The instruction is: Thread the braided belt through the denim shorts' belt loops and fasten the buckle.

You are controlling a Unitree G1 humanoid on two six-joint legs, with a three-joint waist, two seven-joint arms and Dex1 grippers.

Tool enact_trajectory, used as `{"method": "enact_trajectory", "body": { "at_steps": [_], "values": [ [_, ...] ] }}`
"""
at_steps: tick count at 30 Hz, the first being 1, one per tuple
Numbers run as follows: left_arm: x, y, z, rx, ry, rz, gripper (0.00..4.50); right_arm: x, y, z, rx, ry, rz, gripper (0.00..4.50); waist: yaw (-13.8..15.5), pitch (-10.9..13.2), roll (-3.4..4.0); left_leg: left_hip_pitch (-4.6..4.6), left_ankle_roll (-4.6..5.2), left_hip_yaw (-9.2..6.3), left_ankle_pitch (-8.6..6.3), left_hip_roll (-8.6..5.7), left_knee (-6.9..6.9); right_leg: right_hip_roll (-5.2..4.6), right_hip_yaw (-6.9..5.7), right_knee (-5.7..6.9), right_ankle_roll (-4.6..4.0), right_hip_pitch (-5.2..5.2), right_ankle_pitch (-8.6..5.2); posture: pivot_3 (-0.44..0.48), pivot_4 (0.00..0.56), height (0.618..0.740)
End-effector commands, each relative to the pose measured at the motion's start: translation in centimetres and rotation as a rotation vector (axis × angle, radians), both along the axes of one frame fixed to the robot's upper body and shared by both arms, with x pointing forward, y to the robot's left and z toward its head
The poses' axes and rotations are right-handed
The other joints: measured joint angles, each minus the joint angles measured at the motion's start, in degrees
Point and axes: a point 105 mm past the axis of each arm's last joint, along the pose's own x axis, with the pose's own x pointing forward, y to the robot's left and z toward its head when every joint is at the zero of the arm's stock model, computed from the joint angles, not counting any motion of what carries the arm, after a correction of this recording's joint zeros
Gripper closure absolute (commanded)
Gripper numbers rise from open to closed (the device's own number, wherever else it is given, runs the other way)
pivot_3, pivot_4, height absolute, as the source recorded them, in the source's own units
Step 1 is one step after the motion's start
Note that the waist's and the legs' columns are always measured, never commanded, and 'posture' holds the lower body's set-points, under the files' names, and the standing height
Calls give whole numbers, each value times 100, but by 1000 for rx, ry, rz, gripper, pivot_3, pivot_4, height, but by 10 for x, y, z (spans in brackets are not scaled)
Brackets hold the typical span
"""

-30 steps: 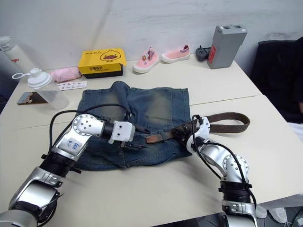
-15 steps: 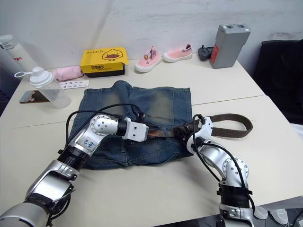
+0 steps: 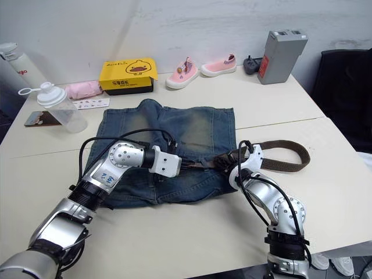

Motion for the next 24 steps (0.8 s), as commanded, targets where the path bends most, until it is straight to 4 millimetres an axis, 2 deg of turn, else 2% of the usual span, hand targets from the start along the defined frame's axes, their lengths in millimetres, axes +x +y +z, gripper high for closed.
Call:
{"method": "enact_trajectory", "body": {
  "at_steps": [1,3,5,7,10,13,17,20,24],
  "values": [
    [-4,5,24,-39,-39,5,4500,-10,-22,38,78,-127,-66,2507,9,2,3,-3,0,-4,0,0,1,-1,0,0,0,0,0,0,150,739],
    [-7,11,31,-54,-21,15,4500,-18,-24,48,87,-158,-50,1461,6,2,3,-4,1,-3,0,1,3,-4,1,-2,3,0,1,0,150,739],
    [-11,21,37,-53,-27,20,4500,-27,-28,54,56,-183,-27,831,-7,5,7,-2,4,-3,-1,3,1,-3,2,-3,3,2,2,0,150,739],
    [-16,36,42,-48,-21,39,4500,-39,-33,56,-46,-215,19,73,-10,11,22,-1,6,-2,-3,8,-4,-1,1,-8,2,2,1,0,150,739],
    [-23,46,46,-54,-6,54,4500,-51,-33,60,-111,-251,78,73,-10,11,22,0,7,1,-3,9,-8,-1,2,-10,0,2,0,0,150,739],
    [-28,63,40,-62,30,104,4500,-61,-30,59,-237,-291,152,73,2,12,26,3,12,0,-5,10,-4,-4,6,-9,-1,6,0,0,150,739],
    [-29,70,35,-77,48,143,4500,-62,-23,61,-214,-308,187,73,7,16,10,2,13,-1,-5,8,-3,-2,5,-16,-2,7,-1,0,150,739],
    [-31,69,32,-93,58,157,4500,-77,-5,33,-470,-300,381,73,46,15,15,2,13,-4,-6,12,-2,-10,7,-24,-4,4,-2,0,150,739],
    [-35,64,32,-112,69,153,4500,-84,-4,-1,-835,-308,544,73,116,13,10,0,19,-3,-11,8,-1,-11,7,-39,-22,2,-12,0,150,739]
  ]
}}
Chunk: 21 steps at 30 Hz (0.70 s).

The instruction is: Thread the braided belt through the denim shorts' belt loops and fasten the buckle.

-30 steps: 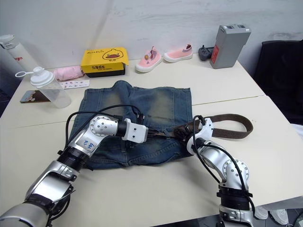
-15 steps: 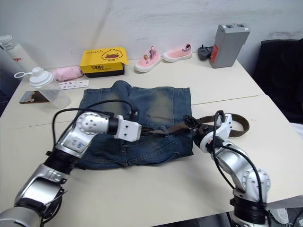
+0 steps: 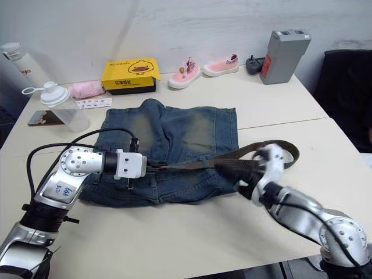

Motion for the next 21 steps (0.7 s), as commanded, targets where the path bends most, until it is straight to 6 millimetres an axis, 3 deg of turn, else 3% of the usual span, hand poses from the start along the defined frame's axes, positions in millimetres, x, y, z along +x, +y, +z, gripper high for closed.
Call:
{"method": "enact_trajectory", "body": {
  "at_steps": [1,4,7,12,17,21],
  "values": [
    [-5,-4,13,-36,-41,-8,4500,-3,-1,-15,-332,-127,123,73,27,1,3,-2,-1,0,-1,-2,5,0,-1,0,-4,-1,-2,0,150,739],
    [-6,-3,12,-34,-31,-1,4500,2,-9,-17,-600,-283,222,73,40,0,9,-13,1,1,-5,-22,26,2,0,-7,-37,-6,-20,0,150,739],
    [-6,-4,12,-34,-22,-1,4500,-2,-11,-22,-912,-476,457,73,35,1,11,-18,-3,-4,-6,-21,33,6,-5,-8,-52,-7,-28,0,150,739],
    [-6,-7,11,-36,-11,-2,4500,12,-19,-39,-1249,-713,638,73,11,-21,-24,-17,-41,9,7,-23,29,18,-18,-9,-31,-7,-18,0,150,739],
    [-5,-9,11,-40,-10,1,4500,26,-6,-32,-1320,-881,595,73,2,-28,-56,5,-56,21,14,-18,33,16,-14,2,-32,7,-16,0,150,739],
    [-5,-10,11,-42,-11,2,4500,20,-2,-41,-1279,-841,600,1273,12,-29,-56,12,-63,25,17,-15,34,19,-13,20,-14,6,-5,0,150,739]
  ]
}}
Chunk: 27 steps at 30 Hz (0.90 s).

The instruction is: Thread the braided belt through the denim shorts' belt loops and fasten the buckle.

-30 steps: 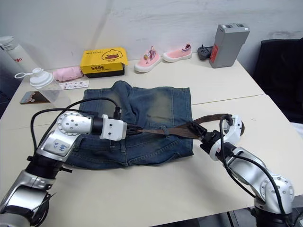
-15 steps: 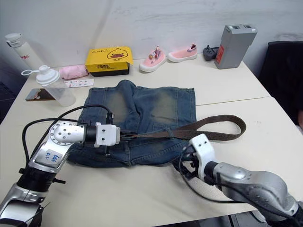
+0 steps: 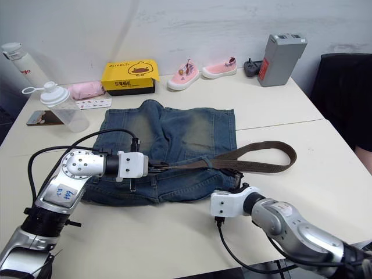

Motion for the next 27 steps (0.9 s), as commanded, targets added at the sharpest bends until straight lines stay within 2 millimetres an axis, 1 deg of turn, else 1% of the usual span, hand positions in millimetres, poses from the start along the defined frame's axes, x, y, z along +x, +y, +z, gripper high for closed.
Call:
{"method": "enact_trajectory", "body": {
  "at_steps": [1,2,4,5,6,7,8,11,12,13,14,16,20,21,23,25,27],
  "values": [
    [-2,-6,11,-17,-49,-19,4500,0,-10,-12,-48,35,-36,1691,3,0,1,-1,0,0,0,0,-2,0,0,1,13,-2,7,0,150,739],
    [-1,-6,11,-17,-48,-19,4500,0,-10,-12,-52,35,-33,2022,3,0,2,-1,0,0,0,0,-1,0,0,2,16,-2,9,0,150,739],
    [-1,-6,10,-14,-48,-18,4500,2,-14,-10,-15,47,-73,2867,7,0,3,-2,2,0,-1,-1,-1,-1,0,2,16,-2,9,0,150,739],
    [-1,-6,10,-15,-48,-18,4500,6,-22,-9,-14,49,-110,3351,9,0,3,-2,3,0,-1,-2,-1,-1,0,2,16,-2,9,0,150,739],
    [-1,-7,10,-17,-50,-19,4500,14,-35,-5,-3,46,-171,3767,11,1,2,-2,3,0,-2,-2,-1,0,-1,1,15,-2,8,0,150,739],
    [-1,-7,11,-21,-54,-21,4500,22,-50,0,-5,41,-231,3956,21,3,7,-4,5,0,-2,-2,0,0,-2,0,10,-2,6,0,150,739],
    [-1,-8,11,-25,-57,-22,4500,27,-60,3,-4,36,-268,4469,34,5,12,-7,8,0,-4,-7,3,-5,-1,0,8,-1,5,0,150,739],
    [-2,-10,12,-29,-66,-26,4500,44,-113,17,-33,33,-436,4469,62,6,13,-19,20,-5,-6,-16,14,-8,1,-5,4,-1,5,0,150,739],
    [-2,-10,12,-30,-68,-26,4500,46,-125,19,-43,37,-470,4469,72,7,14,-22,22,-7,-7,-17,15,-8,1,-5,4,-1,5,0,150,739],
    [-2,-10,12,-27,-72,-28,4500,46,-132,19,-48,46,-485,4469,94,8,25,-22,24,-8,-8,-18,14,-8,1,-5,5,-1,5,0,150,739],
    [-2,-10,12,-24,-75,-29,4500,46,-135,19,-52,54,-488,4469,105,8,29,-24,26,-7,-9,-20,13,-9,1,-5,6,-1,6,0,150,739],
    [-2,-11,12,-25,-78,-29,4500,45,-134,17,-48,72,-471,4469,118,7,32,-24,27,-5,-9,-18,7,-4,-1,-2,9,-2,8,0,150,739],
    [-2,-15,15,-48,-85,-30,4500,41,-122,10,-2,106,-438,4469,82,7,31,-21,25,0,-7,-5,2,9,-5,7,12,-1,9,0,150,739],
    [-2,-16,15,-52,-87,-31,4500,41,-121,10,10,100,-440,4469,59,9,28,-19,25,1,-7,-5,2,9,-5,8,13,-2,10,0,150,739],
    [-2,-18,16,-61,-94,-35,4500,44,-124,19,43,56,-471,4469,38,10,26,-15,24,2,-7,-5,3,8,-5,9,17,1,12,0,150,739],
    [-3,-20,17,-77,-100,-39,4500,43,-125,28,137,61,-499,3569,30,10,26,-14,24,2,-8,-6,6,7,-2,6,21,1,14,0,150,739],
    [-4,-21,20,-96,-112,-44,4500,40,-130,35,189,80,-523,2814,27,12,26,-12,22,3,-7,-6,6,6,0,8,22,1,14,0,150,739]
  ]
}}
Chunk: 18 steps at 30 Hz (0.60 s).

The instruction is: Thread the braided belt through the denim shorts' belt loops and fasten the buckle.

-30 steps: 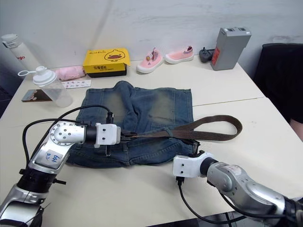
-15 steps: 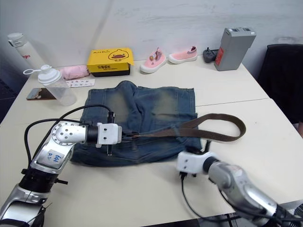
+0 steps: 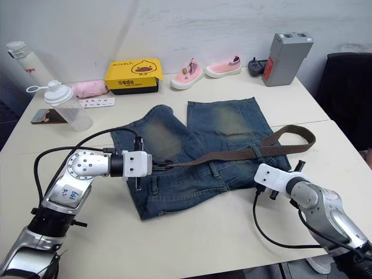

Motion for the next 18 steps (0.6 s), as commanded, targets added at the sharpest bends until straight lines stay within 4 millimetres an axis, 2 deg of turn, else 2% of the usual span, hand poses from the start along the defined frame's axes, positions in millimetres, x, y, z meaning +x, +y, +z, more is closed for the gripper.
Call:
{"method": "enact_trajectory", "body": {
  "at_steps": [1,2,3,4,6,9,10,12,14,16,18],
  "values": [
    [-5,-9,17,-43,-91,-36,4500,-3,-4,29,94,-48,-30,2623,0,1,4,0,0,0,0,0,0,0,1,0,0,0,0,0,150,739],
    [-5,-9,19,-50,-117,-42,4500,-6,-9,36,137,-39,-51,1986,1,2,5,-1,-1,0,0,-1,-1,0,1,2,2,0,1,0,150,739],
    [-5,-10,22,-57,-145,-46,4500,-10,-11,43,184,-22,-61,1579,6,2,8,-1,-1,0,1,-1,-1,0,1,4,2,0,1,0,150,739],
    [-5,-10,26,-73,-192,-48,4500,-16,-10,53,261,-3,-63,1371,9,3,9,-2,-1,-1,1,-1,-1,0,1,4,4,0,2,0,150,739],
    [-5,-10,30,-81,-272,-53,4500,-27,-1,70,426,43,-48,552,18,6,14,-6,-3,-2,2,-1,0,0,1,5,8,0,5,0,150,739],
    [-4,-9,33,-104,-361,-48,4500,-49,24,91,741,196,1,552,12,7,12,-1,-3,-4,2,2,2,1,2,4,14,8,8,0,150,739],
    [-4,-10,33,-115,-374,-45,4500,-58,36,96,877,284,36,552,5,7,12,1,-3,-5,2,2,2,1,2,4,13,10,8,0,150,739],
    [-4,-13,33,-145,-394,-41,4500,-78,70,97,1112,480,219,552,-1,5,13,3,-3,-9,1,4,2,3,4,5,11,12,10,0,150,739],
    [-4,-15,30,-152,-416,-42,4500,-83,94,96,1319,562,353,552,-1,3,-6,7,-4,-29,-2,12,-4,18,2,-4,2,42,13,0,150,739],
    [-4,-18,28,-156,-421,-49,4500,-79,112,86,1462,595,343,552,-5,6,1,22,-6,-38,-8,15,-8,21,-2,1,-10,53,6,0,150,739],
    [-4,-20,27,-160,-422,-59,4500,-69,133,88,1684,579,273,552,16,0,27,21,-5,-36,-7,2,-5,6,1,8,-10,31,7,0,150,739]
  ]
}}
